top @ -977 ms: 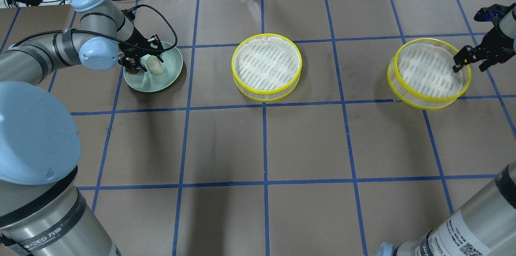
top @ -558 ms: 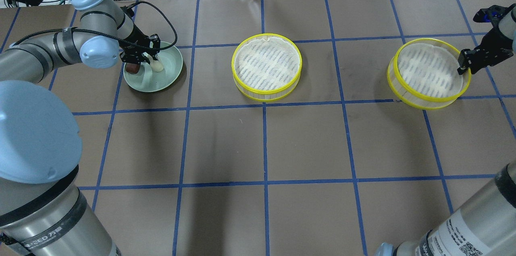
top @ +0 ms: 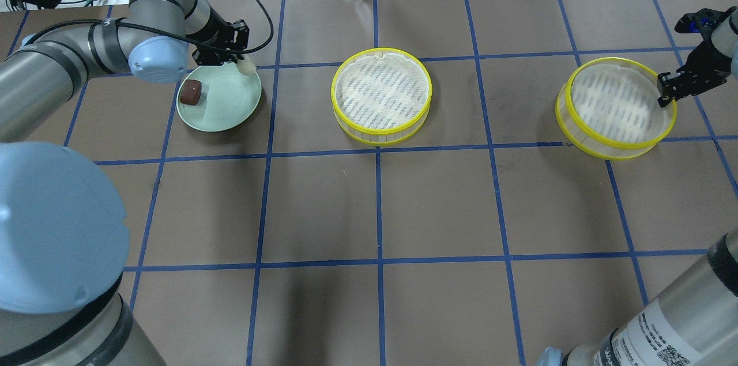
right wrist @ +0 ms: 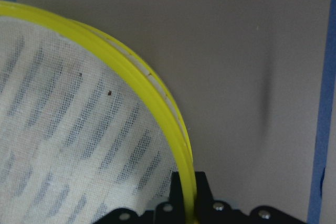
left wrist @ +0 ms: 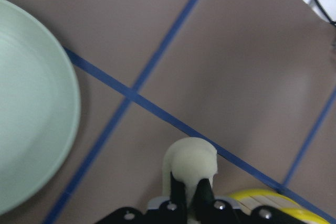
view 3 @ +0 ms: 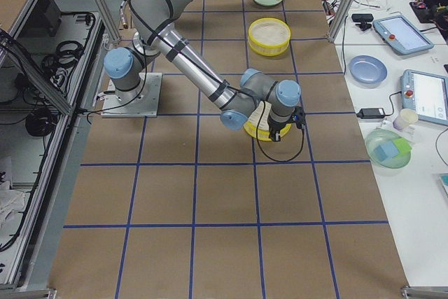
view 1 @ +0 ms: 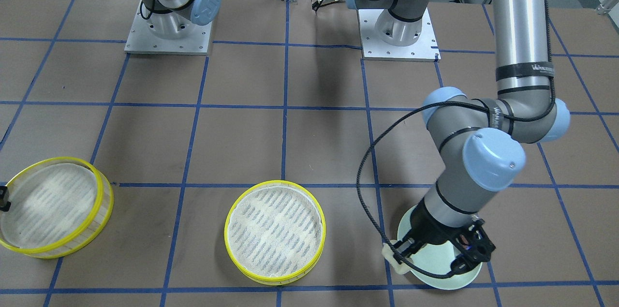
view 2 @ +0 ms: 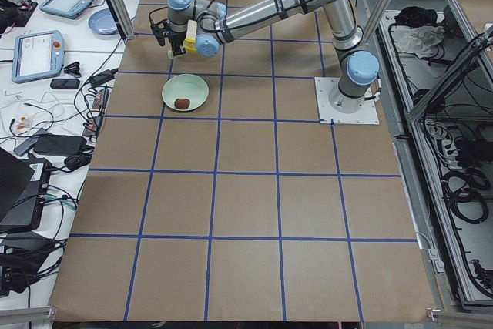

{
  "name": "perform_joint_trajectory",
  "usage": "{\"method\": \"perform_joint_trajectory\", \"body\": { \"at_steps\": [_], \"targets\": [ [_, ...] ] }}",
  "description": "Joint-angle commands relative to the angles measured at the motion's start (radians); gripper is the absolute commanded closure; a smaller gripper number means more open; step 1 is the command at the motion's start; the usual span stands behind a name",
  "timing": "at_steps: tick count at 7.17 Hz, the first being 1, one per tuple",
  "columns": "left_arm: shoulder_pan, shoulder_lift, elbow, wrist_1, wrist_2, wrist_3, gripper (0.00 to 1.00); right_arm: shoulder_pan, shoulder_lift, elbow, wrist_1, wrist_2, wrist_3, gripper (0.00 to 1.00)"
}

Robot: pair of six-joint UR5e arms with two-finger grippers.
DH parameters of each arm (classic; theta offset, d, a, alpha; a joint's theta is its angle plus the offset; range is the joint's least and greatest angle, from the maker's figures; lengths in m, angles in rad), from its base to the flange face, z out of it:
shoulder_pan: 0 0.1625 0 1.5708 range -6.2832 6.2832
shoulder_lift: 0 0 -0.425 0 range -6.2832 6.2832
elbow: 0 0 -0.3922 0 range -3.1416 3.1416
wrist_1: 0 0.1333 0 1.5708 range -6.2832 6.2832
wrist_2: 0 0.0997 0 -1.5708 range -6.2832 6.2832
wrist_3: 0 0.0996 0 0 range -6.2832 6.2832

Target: Stack buns with steamer

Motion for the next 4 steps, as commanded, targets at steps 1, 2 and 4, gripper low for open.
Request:
{"method": "perform_joint_trajectory", "body": {
  "at_steps": [1, 2, 4],
  "targets": [
    [-0.115, -0.02, -0.003, 0.062, -0.06, -0.105, 1.0, 0.018, -0.039, -0.007, 0.005, -0.001, 0.022, 1.0],
    [-0.132, -0.034, -0.012, 0.065, -0.07, -0.106, 1.0, 0.056, -0.078, -0.007, 0.013, -0.019, 0.05, 1.0],
    [-0.164, -0.062, -0.025, 0.064, -0.071, -0.109, 0.19, 0.164, -0.122, -0.005, 0.048, -0.034, 0.216, 1.0]
  ]
}}
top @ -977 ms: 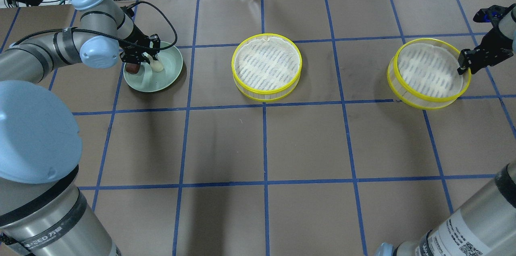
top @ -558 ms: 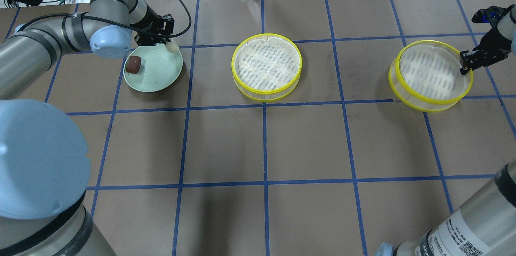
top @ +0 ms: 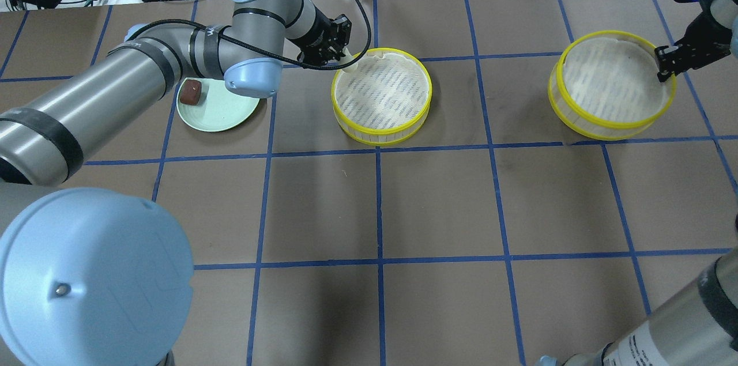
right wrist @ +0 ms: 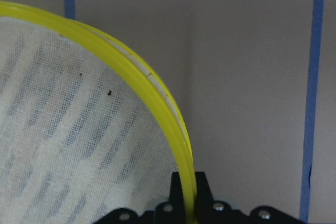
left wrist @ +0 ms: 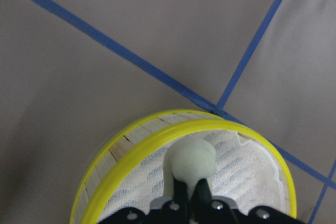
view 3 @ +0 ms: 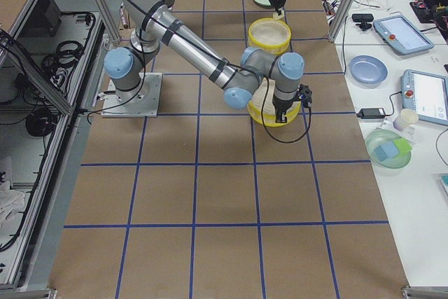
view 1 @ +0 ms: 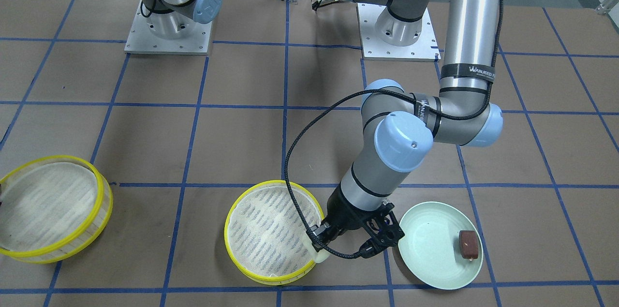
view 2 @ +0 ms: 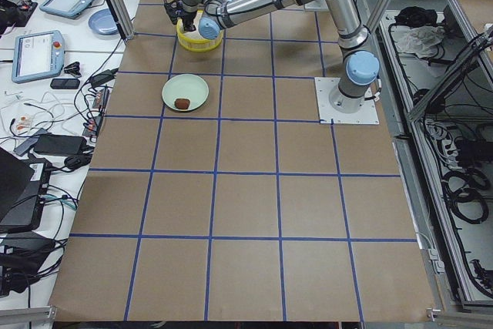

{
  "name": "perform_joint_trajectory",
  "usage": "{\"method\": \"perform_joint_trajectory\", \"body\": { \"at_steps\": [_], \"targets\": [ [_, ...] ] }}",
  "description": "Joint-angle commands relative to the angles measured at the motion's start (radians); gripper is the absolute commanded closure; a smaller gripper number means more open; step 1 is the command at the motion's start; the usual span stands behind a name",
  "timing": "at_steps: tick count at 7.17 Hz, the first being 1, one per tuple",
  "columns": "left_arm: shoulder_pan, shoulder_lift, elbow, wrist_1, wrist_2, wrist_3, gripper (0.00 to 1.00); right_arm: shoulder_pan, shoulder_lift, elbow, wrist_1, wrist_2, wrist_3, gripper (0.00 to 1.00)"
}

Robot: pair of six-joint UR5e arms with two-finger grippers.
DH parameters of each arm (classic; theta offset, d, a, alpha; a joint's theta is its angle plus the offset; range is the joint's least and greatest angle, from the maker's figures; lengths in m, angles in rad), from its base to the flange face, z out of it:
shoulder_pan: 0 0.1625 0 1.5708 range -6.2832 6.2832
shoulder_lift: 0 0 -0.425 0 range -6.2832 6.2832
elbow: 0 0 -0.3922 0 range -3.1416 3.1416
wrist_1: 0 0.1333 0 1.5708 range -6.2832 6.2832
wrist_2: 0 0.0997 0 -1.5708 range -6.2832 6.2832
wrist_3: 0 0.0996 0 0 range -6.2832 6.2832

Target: Stack buns with steamer

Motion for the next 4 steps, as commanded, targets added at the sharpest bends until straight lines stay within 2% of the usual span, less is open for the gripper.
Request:
{"method": "perform_joint_trajectory", "body": {
  "at_steps": [1, 4],
  "targets": [
    [-0.023, -0.017, -0.006, -0.002, -0.007, -0.016, 0.0, 0.111, -0.03, 0.001, 0.024, -0.06, 0.151, 1.0],
    [-0.03, 0.0, -0.005, -0.005, -0.05, -0.038, 0.0, 0.193, -0.103, 0.006, 0.094, -0.077, 0.299, 1.0]
  ]
}}
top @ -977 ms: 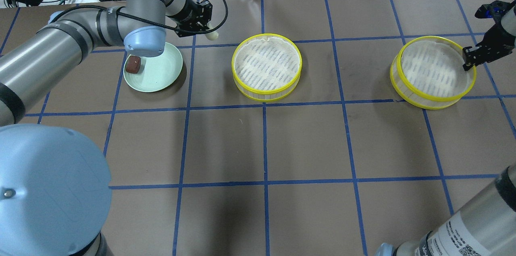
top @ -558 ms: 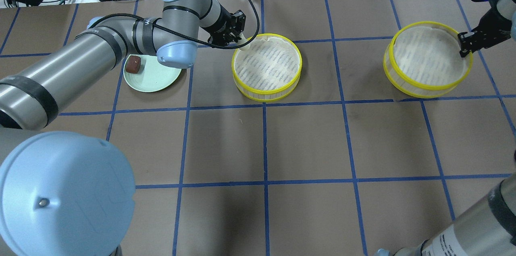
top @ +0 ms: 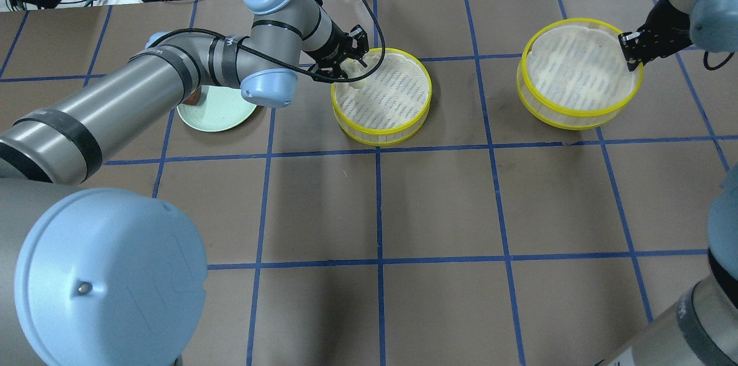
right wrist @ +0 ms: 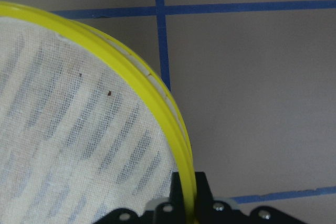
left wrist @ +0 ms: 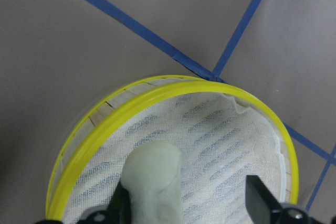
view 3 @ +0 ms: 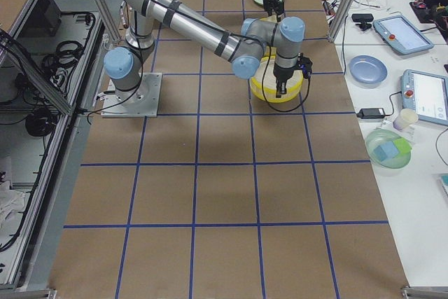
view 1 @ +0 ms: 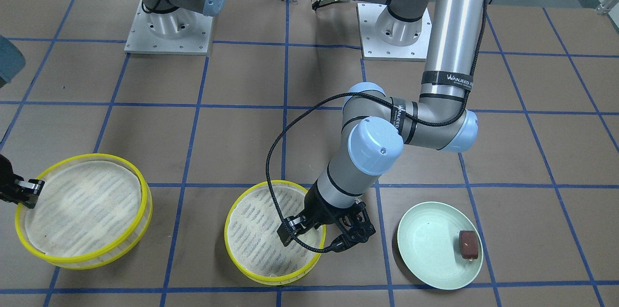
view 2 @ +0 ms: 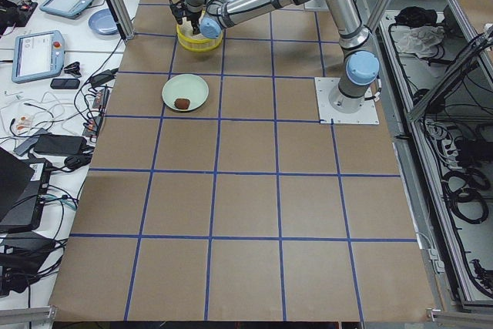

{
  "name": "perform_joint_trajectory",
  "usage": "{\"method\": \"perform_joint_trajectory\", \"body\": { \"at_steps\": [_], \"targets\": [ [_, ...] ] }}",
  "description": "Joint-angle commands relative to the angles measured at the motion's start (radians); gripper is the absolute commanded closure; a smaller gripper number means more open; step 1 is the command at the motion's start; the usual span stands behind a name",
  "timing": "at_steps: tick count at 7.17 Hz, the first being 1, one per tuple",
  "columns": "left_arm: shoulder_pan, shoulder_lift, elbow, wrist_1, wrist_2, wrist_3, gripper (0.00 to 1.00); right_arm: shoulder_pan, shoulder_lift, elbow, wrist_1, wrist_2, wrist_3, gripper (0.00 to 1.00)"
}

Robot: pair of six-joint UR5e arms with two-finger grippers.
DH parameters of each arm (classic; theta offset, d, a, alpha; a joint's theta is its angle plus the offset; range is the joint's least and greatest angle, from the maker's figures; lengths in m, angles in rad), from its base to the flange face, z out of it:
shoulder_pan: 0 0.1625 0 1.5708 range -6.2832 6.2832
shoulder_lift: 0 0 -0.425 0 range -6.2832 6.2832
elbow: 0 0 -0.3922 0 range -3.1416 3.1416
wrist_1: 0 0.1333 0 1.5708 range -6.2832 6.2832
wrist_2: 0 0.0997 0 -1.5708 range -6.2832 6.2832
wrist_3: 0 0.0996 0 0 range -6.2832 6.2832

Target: Stack buns with steamer

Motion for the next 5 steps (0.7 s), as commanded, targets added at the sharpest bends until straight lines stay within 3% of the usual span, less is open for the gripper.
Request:
{"method": "perform_joint_trajectory", "body": {
  "at_steps": [1, 3, 4, 5],
  "targets": [
    [-0.009, 0.008, 0.005, -0.001, -0.039, -0.042, 0.0, 0.066, -0.051, 0.001, 0.053, -0.006, 0.105, 1.0],
    [-0.009, 0.018, 0.01, -0.015, -0.038, -0.031, 0.0, 0.074, -0.058, 0.001, 0.077, -0.006, 0.142, 1.0],
    [0.006, 0.037, 0.02, -0.072, -0.021, 0.08, 0.0, 0.08, -0.069, 0.001, 0.091, -0.006, 0.148, 1.0],
    [0.064, 0.055, 0.025, -0.122, 0.062, 0.225, 0.0, 0.124, -0.084, 0.001, 0.111, -0.006, 0.236, 1.0]
  ]
}}
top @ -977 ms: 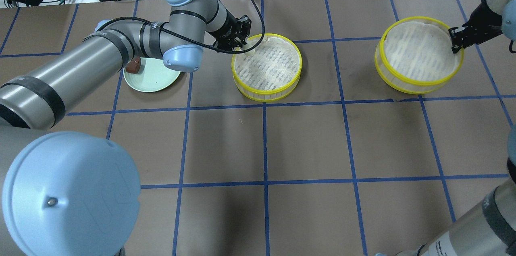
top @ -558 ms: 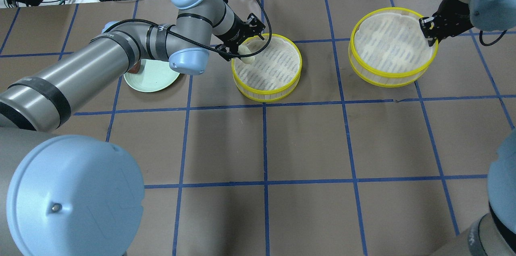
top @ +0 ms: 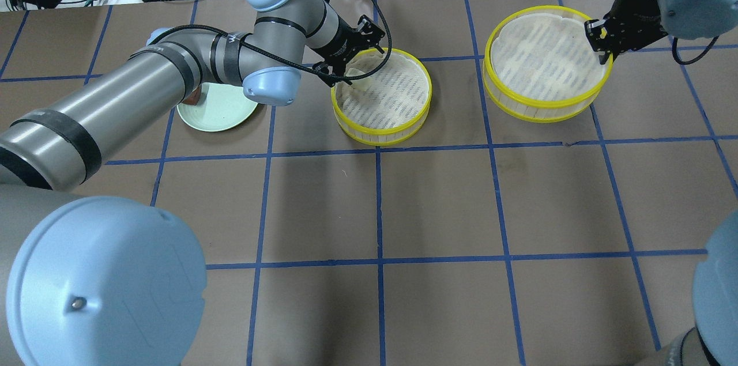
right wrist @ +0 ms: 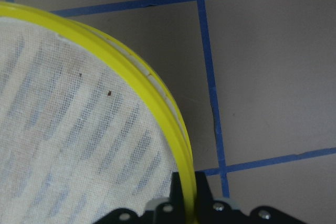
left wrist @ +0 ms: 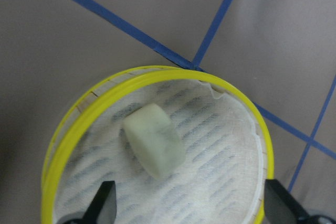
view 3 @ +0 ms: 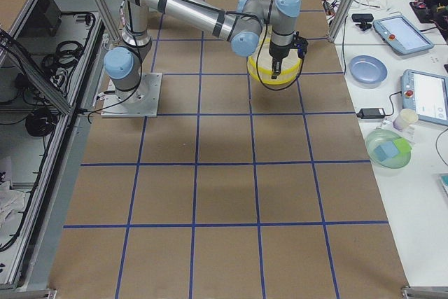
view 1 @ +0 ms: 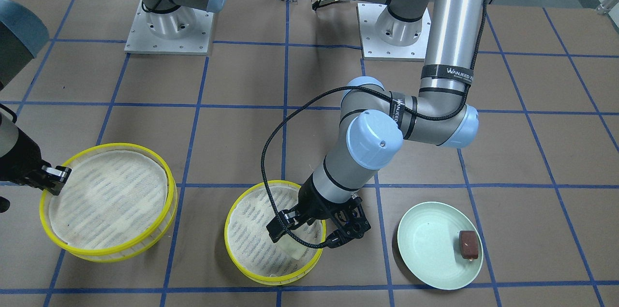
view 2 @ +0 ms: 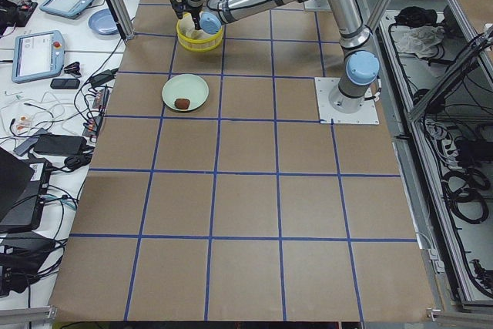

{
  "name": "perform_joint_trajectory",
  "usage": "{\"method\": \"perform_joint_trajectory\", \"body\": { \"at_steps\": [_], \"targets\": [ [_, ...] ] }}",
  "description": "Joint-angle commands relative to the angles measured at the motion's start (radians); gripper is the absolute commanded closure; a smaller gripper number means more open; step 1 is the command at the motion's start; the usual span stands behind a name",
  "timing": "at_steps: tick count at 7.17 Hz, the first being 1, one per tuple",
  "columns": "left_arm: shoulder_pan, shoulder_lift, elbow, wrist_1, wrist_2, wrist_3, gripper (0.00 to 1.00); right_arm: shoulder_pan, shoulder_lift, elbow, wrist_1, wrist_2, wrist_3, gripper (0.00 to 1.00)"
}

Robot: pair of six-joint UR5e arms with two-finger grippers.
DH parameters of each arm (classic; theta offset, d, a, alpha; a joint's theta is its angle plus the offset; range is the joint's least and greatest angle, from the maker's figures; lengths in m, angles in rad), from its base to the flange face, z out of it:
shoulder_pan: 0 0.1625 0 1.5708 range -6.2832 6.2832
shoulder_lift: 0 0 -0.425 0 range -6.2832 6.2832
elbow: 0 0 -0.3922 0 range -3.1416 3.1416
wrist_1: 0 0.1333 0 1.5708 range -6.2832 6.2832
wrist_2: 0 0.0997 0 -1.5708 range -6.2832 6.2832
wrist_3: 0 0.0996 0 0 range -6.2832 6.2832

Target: Stack buns with steamer

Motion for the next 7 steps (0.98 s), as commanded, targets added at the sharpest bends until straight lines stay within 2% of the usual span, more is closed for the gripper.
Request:
{"method": "perform_joint_trajectory", "body": {
  "at_steps": [1, 3, 4, 5, 6, 7],
  "targets": [
    [0.104, 0.043, 0.009, -0.1, 0.086, 0.274, 0.0, 0.113, -0.025, 0.0, 0.011, 0.001, 0.173, 1.0],
    [0.184, 0.06, 0.007, -0.145, 0.289, 0.53, 0.0, 0.277, -0.004, -0.011, 0.001, 0.017, 0.426, 1.0],
    [0.214, 0.044, 0.001, -0.142, 0.334, 0.613, 0.0, 0.338, 0.021, -0.012, -0.015, 0.023, 0.482, 1.0],
    [0.246, 0.028, -0.008, -0.134, 0.339, 0.654, 0.0, 0.378, 0.05, -0.012, -0.075, 0.061, 0.554, 1.0],
    [0.282, 0.007, -0.011, -0.13, 0.34, 0.703, 0.0, 0.401, 0.088, -0.012, -0.14, 0.073, 0.597, 1.0],
    [0.296, -0.016, -0.011, -0.095, 0.375, 0.717, 0.0, 0.406, 0.12, -0.012, -0.144, 0.086, 0.608, 1.0]
  ]
}}
